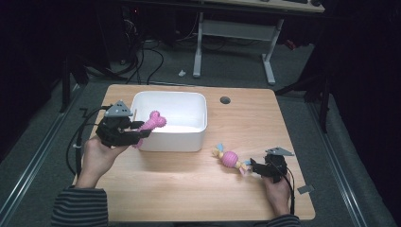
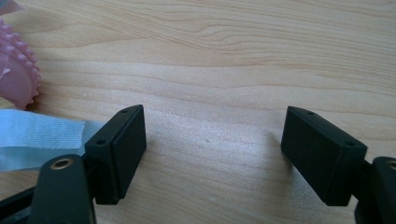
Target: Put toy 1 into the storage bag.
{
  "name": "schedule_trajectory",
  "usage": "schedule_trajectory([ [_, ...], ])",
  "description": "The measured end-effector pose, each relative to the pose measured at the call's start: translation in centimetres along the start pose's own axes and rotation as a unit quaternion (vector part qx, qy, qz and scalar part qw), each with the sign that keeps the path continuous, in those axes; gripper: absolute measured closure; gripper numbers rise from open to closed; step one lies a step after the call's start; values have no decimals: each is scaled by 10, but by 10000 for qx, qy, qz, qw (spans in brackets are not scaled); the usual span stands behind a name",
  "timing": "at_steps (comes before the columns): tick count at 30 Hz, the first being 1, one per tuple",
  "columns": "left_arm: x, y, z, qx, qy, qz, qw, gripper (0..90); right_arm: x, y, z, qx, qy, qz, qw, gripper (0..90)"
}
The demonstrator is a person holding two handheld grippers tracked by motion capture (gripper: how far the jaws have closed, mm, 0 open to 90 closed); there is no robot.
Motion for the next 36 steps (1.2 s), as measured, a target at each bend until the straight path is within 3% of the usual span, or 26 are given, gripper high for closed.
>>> schedule_trajectory([
  [7, 1, -4, 25, -101, -61, -9, 9999, 593, 1, -1, 1, -7, 52, 57, 10000, 236],
  [16, 3, -35, 40, 58, -29, -23, 10000, 593, 2, 0, 0, 1, 62, 75, 10000, 234],
  [21, 5, -46, 43, 68, 41, -26, 10000, 592, 2, 0, 0, 2, 66, 83, 9999, 234],
  [31, 14, -71, 42, 228, 162, 192, 9994, 591, 2, 0, 0, 2, 66, 82, 9999, 233],
  [36, 13, -80, 41, 315, 84, 229, 9992, 589, 2, 0, 0, 3, 66, 82, 9999, 233],
])
Point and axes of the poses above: each handheld gripper's, and its own axes: y roughly backward along the jaws, z roughly out of its top, x roughly to its left, the point moved 2 cm from there along -y, roughly forward along the jaws, and after that the axes turned 8 degrees about z, right-handed, at the moved point
